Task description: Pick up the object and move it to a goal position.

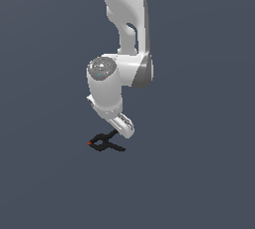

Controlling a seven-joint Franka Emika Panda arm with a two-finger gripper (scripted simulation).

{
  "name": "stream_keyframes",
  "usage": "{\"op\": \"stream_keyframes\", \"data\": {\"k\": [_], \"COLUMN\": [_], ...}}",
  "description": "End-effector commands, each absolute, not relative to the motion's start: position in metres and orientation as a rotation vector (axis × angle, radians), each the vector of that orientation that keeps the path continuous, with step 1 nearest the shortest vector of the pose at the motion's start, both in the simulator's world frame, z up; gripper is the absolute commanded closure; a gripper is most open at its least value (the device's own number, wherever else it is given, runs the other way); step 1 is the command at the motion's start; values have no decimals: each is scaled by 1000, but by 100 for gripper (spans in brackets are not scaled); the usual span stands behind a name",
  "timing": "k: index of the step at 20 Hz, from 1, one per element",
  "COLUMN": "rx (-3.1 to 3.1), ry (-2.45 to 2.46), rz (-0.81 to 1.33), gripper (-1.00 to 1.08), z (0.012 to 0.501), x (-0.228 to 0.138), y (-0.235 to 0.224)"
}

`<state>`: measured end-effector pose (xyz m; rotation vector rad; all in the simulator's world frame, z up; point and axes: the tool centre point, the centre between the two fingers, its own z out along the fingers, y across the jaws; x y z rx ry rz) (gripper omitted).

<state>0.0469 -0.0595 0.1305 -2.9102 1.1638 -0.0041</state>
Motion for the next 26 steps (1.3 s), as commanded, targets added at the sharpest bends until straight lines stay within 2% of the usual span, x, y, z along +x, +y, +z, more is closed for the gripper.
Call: {"op": "stream_keyframes", "data": {"k": [1,14,26], "rx": [-2860,-2560,-2400], "ry": [1281,1814,2027], "rz": [-1,3,0], "gripper": [-92,-92,-92], "z": [123,86,70], "x": [51,66,72], "y": [-64,-89,-100]}}
